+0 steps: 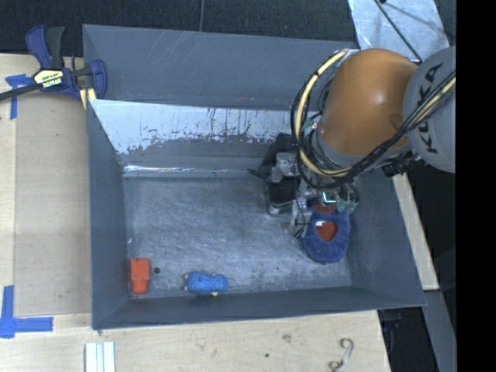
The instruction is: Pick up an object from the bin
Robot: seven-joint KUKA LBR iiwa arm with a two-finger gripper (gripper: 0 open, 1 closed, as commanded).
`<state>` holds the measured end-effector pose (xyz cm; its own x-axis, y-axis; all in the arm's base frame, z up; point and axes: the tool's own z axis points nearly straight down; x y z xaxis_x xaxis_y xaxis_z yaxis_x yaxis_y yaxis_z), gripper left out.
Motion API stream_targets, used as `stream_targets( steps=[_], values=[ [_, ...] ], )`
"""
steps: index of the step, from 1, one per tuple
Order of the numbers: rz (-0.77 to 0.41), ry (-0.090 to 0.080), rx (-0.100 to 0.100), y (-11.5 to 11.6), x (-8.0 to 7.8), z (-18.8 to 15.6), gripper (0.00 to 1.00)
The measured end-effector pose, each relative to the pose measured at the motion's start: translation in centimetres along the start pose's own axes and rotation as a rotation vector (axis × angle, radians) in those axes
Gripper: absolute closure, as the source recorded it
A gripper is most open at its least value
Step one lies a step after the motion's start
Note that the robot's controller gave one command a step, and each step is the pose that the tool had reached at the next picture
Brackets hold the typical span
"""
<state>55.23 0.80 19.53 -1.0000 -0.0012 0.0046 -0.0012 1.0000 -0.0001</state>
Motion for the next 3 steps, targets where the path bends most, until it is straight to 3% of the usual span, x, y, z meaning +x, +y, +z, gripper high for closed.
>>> stream_targets(
  steps=[1, 2, 3],
  values=[
    [0.06, -0.007, 0.002, -4.4, -3.9, 4.7, 0.0],
    [0.049, -0.012, -0.001, -7.8, -5.0, 12.6, 0.0],
    [0.046, -0.026, -0.001, -7.6, -5.4, 12.0, 1.0]
  ],
)
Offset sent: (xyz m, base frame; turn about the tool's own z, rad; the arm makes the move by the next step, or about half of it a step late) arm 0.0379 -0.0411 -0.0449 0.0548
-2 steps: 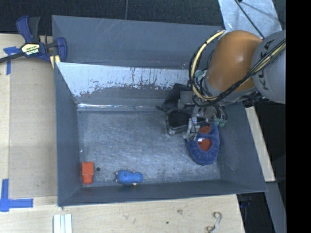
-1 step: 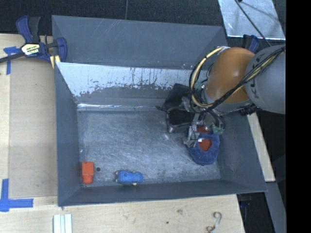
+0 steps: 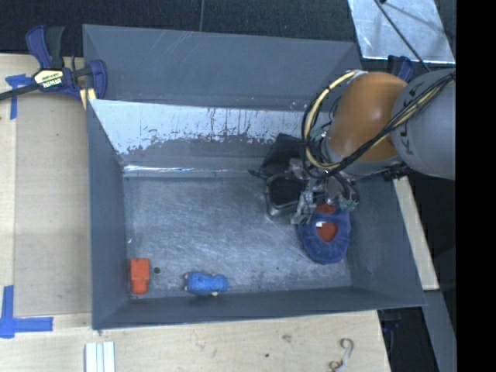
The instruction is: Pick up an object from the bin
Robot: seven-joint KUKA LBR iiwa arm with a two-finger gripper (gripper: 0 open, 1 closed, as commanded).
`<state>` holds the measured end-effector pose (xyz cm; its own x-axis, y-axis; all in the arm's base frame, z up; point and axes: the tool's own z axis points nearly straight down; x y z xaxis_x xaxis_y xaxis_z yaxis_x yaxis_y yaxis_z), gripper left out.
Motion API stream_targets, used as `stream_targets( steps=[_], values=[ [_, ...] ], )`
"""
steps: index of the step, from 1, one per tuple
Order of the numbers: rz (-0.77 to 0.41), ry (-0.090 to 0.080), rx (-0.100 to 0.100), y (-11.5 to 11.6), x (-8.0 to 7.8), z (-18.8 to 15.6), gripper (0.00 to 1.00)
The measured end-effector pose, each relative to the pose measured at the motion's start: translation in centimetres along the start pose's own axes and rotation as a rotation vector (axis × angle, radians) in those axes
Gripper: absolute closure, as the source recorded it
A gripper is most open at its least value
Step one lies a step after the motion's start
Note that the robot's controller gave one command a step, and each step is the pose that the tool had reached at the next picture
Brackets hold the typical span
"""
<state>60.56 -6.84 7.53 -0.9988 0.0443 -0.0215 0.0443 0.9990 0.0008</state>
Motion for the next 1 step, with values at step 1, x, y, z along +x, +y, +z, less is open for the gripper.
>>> stream_targets(
  steps=[1],
  values=[
    [-0.389, 0.019, -0.003, 0.64, 1.05, -14.07, 1.0]
  ],
)
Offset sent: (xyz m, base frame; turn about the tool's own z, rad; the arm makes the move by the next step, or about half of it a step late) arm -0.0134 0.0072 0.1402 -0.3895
